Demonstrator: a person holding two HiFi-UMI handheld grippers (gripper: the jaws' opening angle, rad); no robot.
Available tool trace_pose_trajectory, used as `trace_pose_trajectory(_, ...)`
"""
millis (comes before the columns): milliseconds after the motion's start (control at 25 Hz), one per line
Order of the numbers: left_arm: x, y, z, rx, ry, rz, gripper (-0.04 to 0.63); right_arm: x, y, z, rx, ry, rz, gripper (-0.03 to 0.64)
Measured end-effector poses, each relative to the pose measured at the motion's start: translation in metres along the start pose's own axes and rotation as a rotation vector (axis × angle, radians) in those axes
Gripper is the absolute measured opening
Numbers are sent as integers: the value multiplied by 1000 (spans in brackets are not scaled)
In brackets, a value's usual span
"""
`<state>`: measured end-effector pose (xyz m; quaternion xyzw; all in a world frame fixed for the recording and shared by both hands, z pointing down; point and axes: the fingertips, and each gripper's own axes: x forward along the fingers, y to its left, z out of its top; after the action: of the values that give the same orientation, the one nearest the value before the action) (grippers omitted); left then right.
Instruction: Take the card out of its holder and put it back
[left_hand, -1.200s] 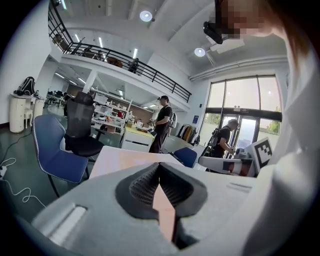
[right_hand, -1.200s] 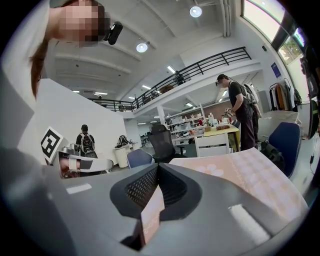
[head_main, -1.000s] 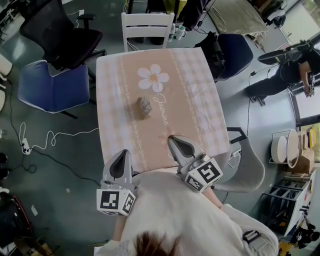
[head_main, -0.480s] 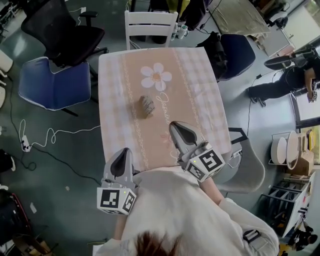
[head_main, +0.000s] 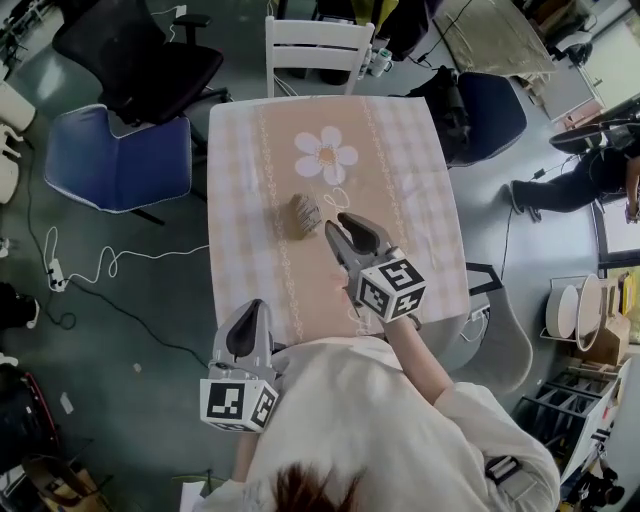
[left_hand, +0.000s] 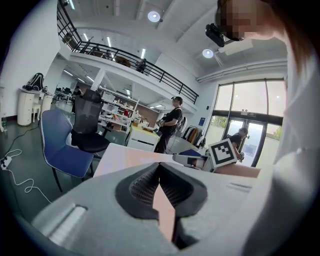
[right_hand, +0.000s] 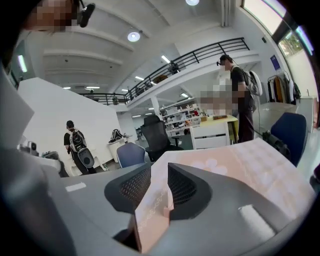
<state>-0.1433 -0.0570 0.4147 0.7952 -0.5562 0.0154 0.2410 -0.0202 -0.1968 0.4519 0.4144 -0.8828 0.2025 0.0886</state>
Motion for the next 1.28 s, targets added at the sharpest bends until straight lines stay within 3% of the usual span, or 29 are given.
trace_pose_trajectory(120,3,2,0,-3,10,7,0,20,-15,-19,73,52,-34,107)
trace_pose_trajectory(320,9,7,-6,-11,42,21,0,47,-33,-49,101,130,-77,127)
trace_pose_trajectory(480,11,10,-7,-20,53,30,0,63,-34,-62,100,162,-79,124)
trace_pose_trajectory(720,13,14,-8,-31,59,32,0,77,-32,-73,64,181,-79,43)
trace_pose_trajectory(1280,10,15,-6,-28,47,19,0,76,-32,-74,0,192,-80,14)
